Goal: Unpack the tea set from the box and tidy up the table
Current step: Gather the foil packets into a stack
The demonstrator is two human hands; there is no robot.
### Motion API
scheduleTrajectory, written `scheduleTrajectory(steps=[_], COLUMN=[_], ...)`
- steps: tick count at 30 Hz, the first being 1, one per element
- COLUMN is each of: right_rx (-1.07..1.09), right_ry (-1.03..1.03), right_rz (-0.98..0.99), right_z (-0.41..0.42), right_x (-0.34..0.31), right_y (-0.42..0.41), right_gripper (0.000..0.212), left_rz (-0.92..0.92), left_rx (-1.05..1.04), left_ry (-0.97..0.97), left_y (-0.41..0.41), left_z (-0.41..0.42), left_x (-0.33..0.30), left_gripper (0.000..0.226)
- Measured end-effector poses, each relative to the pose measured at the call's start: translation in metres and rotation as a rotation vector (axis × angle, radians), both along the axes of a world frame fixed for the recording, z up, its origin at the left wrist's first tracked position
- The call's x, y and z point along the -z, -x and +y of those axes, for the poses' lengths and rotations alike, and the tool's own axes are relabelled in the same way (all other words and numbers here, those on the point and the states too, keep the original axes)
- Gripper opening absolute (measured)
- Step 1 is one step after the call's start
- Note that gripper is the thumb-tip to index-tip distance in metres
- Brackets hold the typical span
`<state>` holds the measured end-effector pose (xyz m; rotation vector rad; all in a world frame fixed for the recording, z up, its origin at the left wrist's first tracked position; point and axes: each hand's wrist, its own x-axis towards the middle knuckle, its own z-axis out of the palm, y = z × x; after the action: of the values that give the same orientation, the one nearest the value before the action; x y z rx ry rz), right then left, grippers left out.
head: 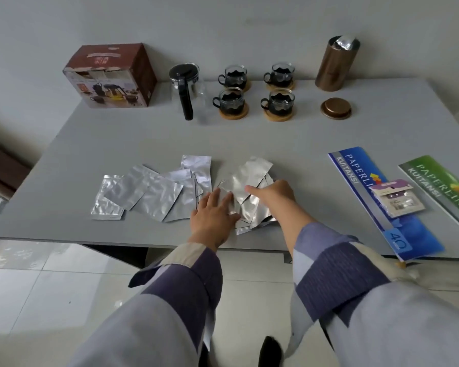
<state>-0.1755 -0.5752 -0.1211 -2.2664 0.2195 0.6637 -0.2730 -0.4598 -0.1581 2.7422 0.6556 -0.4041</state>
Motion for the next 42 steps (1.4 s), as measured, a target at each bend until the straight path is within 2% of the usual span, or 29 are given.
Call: scheduleTrajectory(steps=[4, 8, 12, 17, 19, 22, 27, 28, 30, 32, 33, 36, 38, 40, 42], right_rx=[0.0, 0.108, 0.212, 0.253, 0.224, 0.199, 0.206, 0.186, 0.028, -0.069, -0.071, -0.053, -0.01, 0.074, 0.14], right_ry=[0.043, -0.047, -0.115, -0.244, -0.288, -0.324, -0.341, -0.306, -0.011, 0.277, 0.311, 0.23, 0.074, -0.075, -0.142], right_rz=[0.019, 0.076, 0.086, 0.049, 0.054, 0.072, 0.138, 0.113, 0.011, -0.107, -0.133, -0.202, -0.185, -0.111, 0.045], right_z=[0.015, 0.013, 0.007, 0.024, 0.04, 0.073, 0.126, 0.135, 0.147, 0.155, 0.158, 0.169, 0.176, 0.18, 0.181], right_x=[0.003, -0.004, -0.027, -0.066, -0.073, -0.068, -0.023, -0.013, 0.004, 0.011, 0.013, 0.017, 0.015, 0.009, 0.003], right_y=[0.01, 0.018, 0.016, 0.012, 0.013, 0.023, 0.042, 0.043, 0.043, 0.05, 0.054, 0.062, 0.063, 0.063, 0.065], right_gripper=[0.062, 0.058, 0.04, 0.045, 0.053, 0.053, 0.037, 0.044, 0.065, 0.068, 0.067, 0.068, 0.075, 0.081, 0.084], left_rz=[-0.01, -0.075, -0.258, -0.382, -0.329, -0.144, -0.103, -0.1, -0.104, -0.11, -0.113, -0.125, -0.118, -0.112, -0.118], left_rx=[0.07, 0.104, 0.021, -0.109, -0.206, -0.374, -0.602, -0.602, -0.568, -0.529, -0.508, -0.448, -0.423, -0.431, -0.473], left_ry=[0.01, 0.137, 0.116, 0.08, 0.072, 0.115, 0.151, 0.136, 0.103, 0.096, 0.102, 0.152, 0.186, 0.224, 0.302], left_y=[0.003, 0.004, 0.003, 0.015, 0.024, 0.041, 0.056, 0.057, 0.061, 0.061, 0.061, 0.056, 0.05, 0.044, 0.04], left_z=[0.01, 0.03, 0.075, 0.143, 0.169, 0.198, 0.221, 0.223, 0.223, 0.22, 0.216, 0.199, 0.187, 0.177, 0.172], left_x=[-0.003, -0.015, -0.036, -0.057, -0.055, -0.044, -0.028, -0.026, -0.021, -0.016, -0.015, -0.015, -0.015, -0.015, -0.015], left_gripper=[0.061, 0.058, 0.042, 0.034, 0.036, 0.046, 0.057, 0.06, 0.067, 0.075, 0.078, 0.078, 0.08, 0.08, 0.077])
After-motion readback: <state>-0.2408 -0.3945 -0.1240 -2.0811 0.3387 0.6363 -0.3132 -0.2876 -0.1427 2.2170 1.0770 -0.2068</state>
